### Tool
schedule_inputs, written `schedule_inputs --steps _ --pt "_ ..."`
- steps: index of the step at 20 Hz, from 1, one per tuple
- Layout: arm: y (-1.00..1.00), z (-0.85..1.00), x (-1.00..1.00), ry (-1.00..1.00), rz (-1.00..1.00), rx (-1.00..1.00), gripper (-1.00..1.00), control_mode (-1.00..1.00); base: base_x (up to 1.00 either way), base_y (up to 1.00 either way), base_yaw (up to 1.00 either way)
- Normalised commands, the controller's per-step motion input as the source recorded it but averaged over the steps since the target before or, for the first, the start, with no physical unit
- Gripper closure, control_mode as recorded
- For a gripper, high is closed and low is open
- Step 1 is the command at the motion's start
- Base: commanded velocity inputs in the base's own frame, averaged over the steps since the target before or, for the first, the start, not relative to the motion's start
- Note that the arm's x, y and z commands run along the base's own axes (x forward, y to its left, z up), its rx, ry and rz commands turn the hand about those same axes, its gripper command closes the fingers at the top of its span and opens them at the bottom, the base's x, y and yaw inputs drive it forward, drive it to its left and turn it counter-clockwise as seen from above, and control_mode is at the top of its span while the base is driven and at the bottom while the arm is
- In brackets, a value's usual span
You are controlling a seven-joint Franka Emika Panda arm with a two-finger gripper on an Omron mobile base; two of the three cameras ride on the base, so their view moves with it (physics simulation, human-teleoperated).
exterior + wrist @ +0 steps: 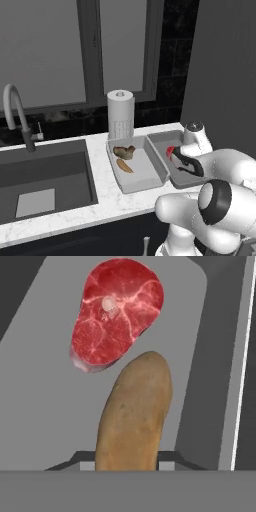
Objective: Place one sweet potato and one steak in each tupperware on the nearby counter, to pack two identical lunches.
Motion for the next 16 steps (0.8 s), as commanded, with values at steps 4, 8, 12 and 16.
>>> schedule_inputs --steps 4,8,12,16 --pt "-0.07 -0.26 0.48 0.03 -0.08 0.00 -1.00 -1.00 0.00 0.00 0.00" --pt "-0.26 -0.08 0.43 0.06 -0.07 0.00 -1.00 -1.00 0.00 0.00 0.00" --pt "-0.17 0.00 0.19 0.07 -0.04 0.00 -1.00 -1.00 0.00 0.00 0.00" --pt "0.00 0.41 -0.18 0.00 -0.01 0.00 -1.00 -1.00 0.00 0.00 0.00"
